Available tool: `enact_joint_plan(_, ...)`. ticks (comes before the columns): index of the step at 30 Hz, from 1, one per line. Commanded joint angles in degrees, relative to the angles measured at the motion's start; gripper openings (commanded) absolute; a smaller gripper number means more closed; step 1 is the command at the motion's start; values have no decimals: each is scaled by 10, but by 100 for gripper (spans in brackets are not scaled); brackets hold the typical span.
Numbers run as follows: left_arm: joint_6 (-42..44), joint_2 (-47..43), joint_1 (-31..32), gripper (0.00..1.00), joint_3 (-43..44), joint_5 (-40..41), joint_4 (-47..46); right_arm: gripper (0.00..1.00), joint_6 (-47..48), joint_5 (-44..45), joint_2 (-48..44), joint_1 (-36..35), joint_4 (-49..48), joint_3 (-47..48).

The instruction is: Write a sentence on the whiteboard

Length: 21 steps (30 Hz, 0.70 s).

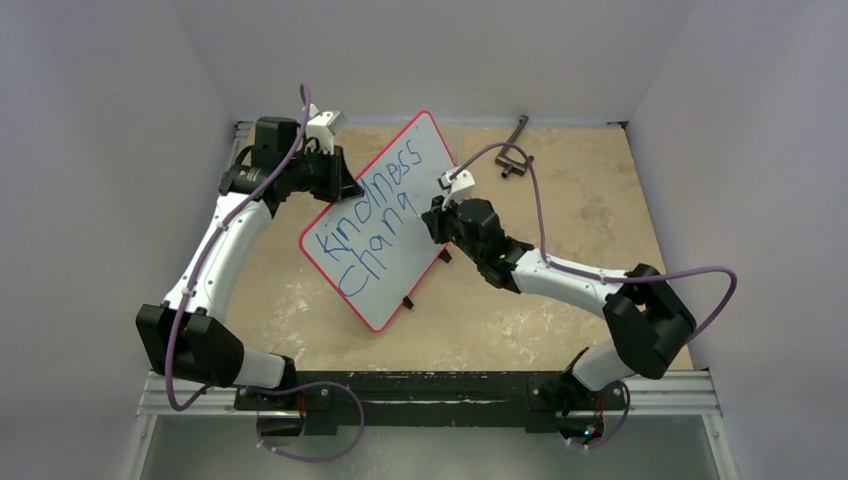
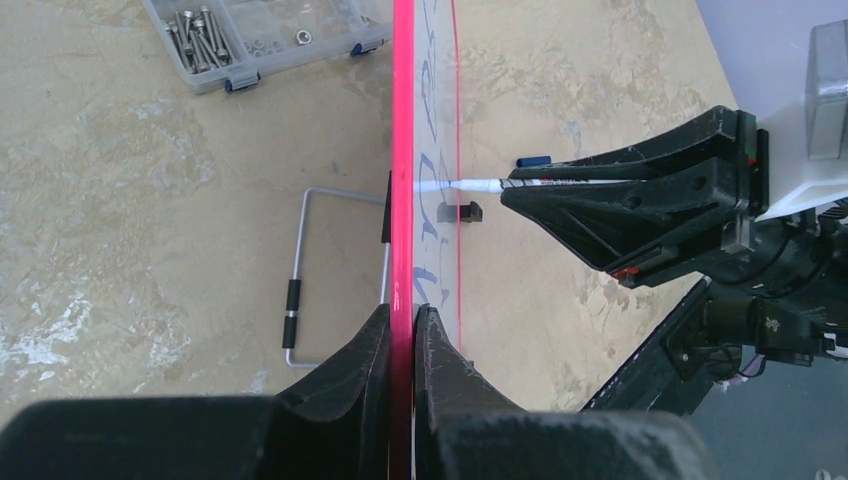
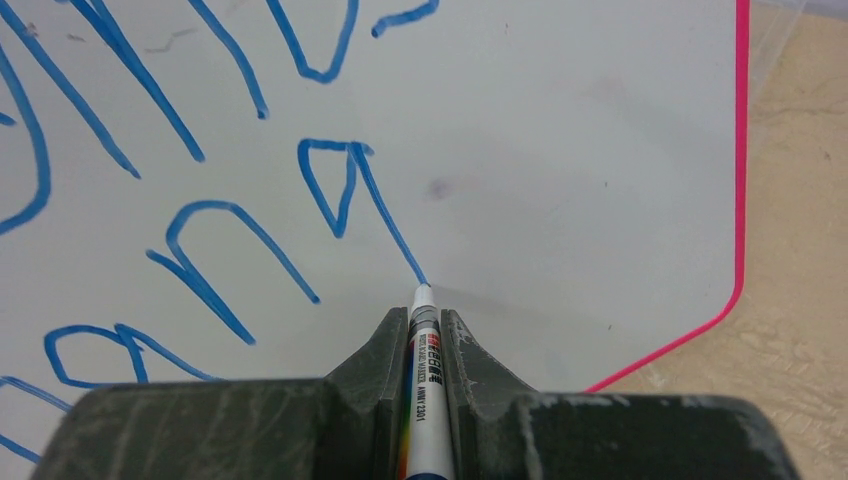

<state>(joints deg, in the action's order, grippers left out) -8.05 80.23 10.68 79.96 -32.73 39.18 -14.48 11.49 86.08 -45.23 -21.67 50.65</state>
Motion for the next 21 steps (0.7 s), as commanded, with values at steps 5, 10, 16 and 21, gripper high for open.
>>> enact_joint_plan(5,25,-13,8,0,-1,-13,7,0,-15,-26,-2,-4,-8,-32)
enact_joint_plan(10,25,-13,7,0,-1,-12,7,0,-20,-41,-8,-5,-9,-34)
enact_joint_plan(16,25,-12,7,0,0,-13,7,0,-8,-70,-9,-5,-6,-30)
enact_joint_plan(21,25,-14,8,0,-1,-14,8,0,-5,-92,-18,-5,-7,-26)
